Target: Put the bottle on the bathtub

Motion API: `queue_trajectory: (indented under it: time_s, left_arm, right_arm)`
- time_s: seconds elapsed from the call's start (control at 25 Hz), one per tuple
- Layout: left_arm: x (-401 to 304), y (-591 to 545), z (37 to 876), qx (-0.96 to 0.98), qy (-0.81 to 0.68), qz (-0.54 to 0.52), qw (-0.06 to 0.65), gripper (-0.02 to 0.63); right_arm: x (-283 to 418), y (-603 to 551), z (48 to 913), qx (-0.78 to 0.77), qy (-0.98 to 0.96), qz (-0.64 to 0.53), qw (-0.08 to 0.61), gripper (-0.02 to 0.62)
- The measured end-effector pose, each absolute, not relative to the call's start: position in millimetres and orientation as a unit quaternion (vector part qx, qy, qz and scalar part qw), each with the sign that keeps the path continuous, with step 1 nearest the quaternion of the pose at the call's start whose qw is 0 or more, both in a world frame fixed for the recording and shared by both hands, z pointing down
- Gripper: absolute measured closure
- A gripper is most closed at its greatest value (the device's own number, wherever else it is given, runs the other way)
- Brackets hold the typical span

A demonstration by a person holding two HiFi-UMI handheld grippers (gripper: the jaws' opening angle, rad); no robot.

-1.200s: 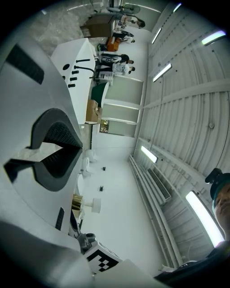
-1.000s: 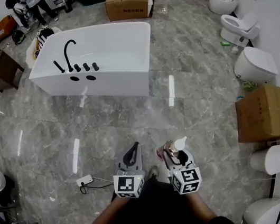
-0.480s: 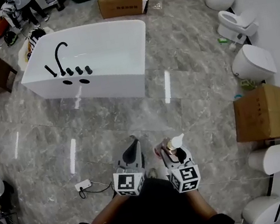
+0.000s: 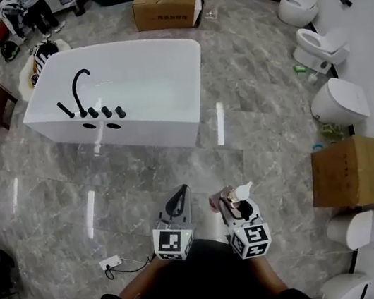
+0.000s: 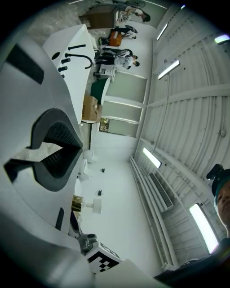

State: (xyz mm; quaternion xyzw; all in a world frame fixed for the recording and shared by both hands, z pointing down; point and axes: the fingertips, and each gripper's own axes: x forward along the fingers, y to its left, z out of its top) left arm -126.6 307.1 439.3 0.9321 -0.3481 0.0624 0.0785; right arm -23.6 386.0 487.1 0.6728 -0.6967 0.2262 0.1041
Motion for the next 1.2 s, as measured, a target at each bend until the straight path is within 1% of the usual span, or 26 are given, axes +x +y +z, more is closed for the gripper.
queue_trajectory:
  time_s: [0.44,0.64,1.2]
  left_arm:
    - [-125.4,188.1,451.0,0.939,-0.325,0.071,0.089,0.591]
    - [-125.2,166.0,451.9,0.935,-0.331,0.070,0.103,0.591]
    - [-72.9,78.7,458.4,0.918,-0.376,0.068,0.108,0.591]
  right_arm:
    - [-14.6,263.7,487.9,0.694,-0.676,0.226,0.098,0.383]
    - [-8.0,232.6,482.7,0.694,-0.676,0.225,0.099,0.383]
    - [48.4,135.1,494.6,0.658,-0.712,0.220,0.111,0.383]
